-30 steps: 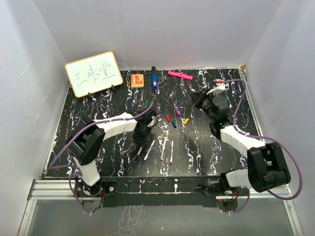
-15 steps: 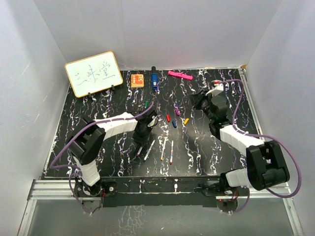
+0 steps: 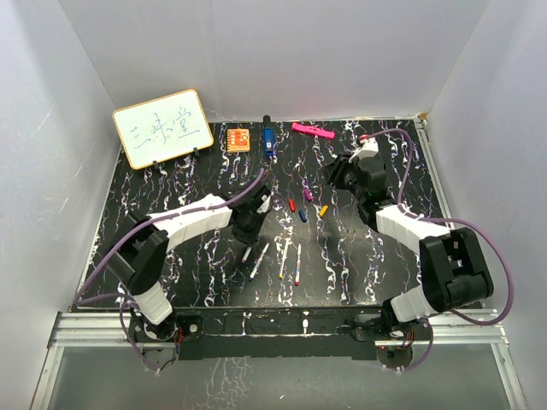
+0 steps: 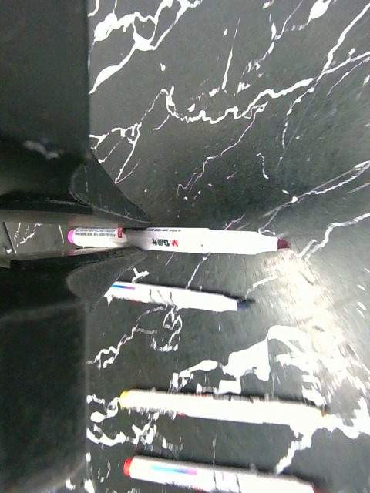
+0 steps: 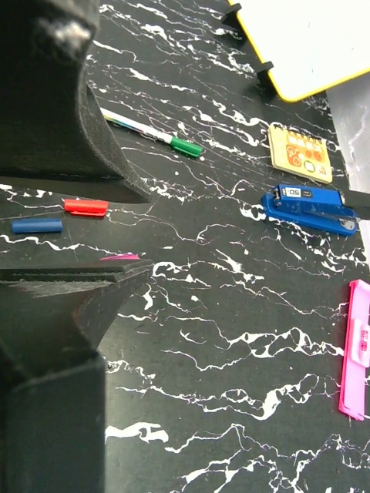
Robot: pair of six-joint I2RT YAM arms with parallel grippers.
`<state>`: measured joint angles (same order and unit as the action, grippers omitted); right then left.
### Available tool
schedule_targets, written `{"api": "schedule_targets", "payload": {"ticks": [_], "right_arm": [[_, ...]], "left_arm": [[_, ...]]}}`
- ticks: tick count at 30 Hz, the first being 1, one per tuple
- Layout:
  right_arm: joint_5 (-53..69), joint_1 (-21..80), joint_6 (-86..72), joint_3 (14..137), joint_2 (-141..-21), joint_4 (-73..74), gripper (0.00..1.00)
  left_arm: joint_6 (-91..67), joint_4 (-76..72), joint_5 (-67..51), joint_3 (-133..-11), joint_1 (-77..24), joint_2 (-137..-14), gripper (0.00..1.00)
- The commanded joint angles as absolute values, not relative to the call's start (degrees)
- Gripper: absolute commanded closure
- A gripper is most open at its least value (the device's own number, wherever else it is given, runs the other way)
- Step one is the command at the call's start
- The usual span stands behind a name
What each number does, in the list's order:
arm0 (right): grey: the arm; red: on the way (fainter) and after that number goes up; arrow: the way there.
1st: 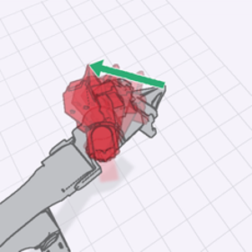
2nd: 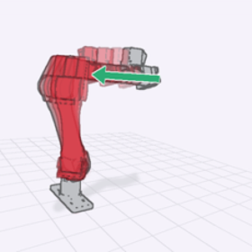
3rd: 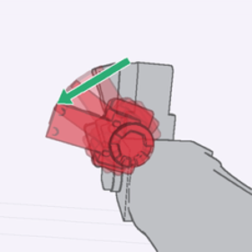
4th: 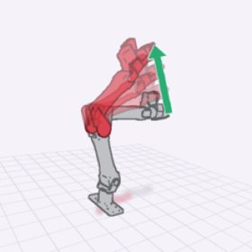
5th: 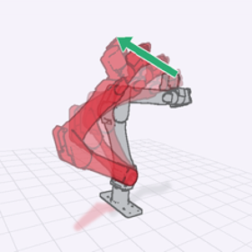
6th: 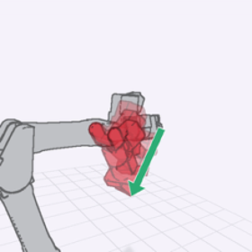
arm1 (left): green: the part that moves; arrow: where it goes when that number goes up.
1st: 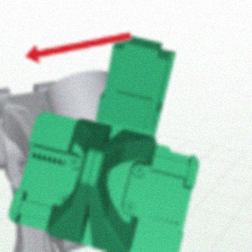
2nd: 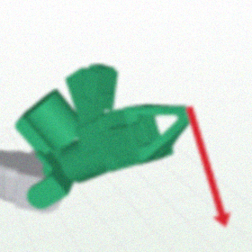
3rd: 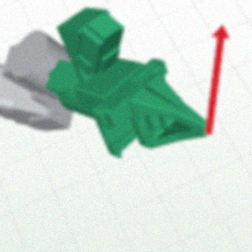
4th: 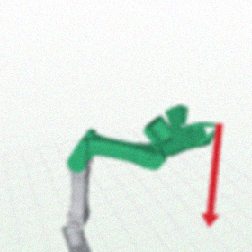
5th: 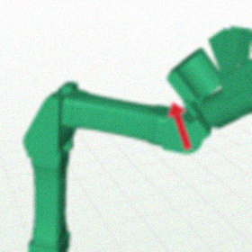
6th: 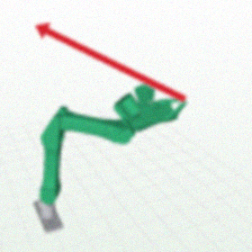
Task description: Insert the pens into the pen caps
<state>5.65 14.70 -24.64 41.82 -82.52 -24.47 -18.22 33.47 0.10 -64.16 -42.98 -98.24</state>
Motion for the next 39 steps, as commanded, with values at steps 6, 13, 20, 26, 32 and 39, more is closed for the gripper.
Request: {"api": "schedule_targets", "payload": {"ticks": [6,13,20,26,32,39], "right_arm": [[4.5,16.5,-19.5,52.2,-90.6,-15.8,0.70],[1.7,20.8,-15.0,57.9,-97.5,-9.3,0.72],[-5.5,24.6,-12.3,60.8,-102.7,-6.6,0.71],[-7.8,24.9,-11.5,62.6,-105.4,-5.4,0.63],[-8.4,25.5,-10.8,64.6,-107.7,-4.1,0.60],[-9.3,26.0,-10.5,65.5,-109.5,-3.1,0.61]], "left_arm": [[-18.4,32.9,1.1,-66.7,-43.3,-87.9,1.00],[-18.5,18.7,-0.7,-57.9,-43.3,-78.9,1.00],[-18.3,11.0,-3.2,-53.3,-43.1,-73.5,1.00],[-18.3,4.1,-6.1,-48.7,-43.1,-69.9,1.00],[-18.4,1.8,-6.6,-47.3,-43.0,-68.1,1.00],[-18.8,1.5,-7.0,-47.5,-43.0,-68.2,1.00]]}}
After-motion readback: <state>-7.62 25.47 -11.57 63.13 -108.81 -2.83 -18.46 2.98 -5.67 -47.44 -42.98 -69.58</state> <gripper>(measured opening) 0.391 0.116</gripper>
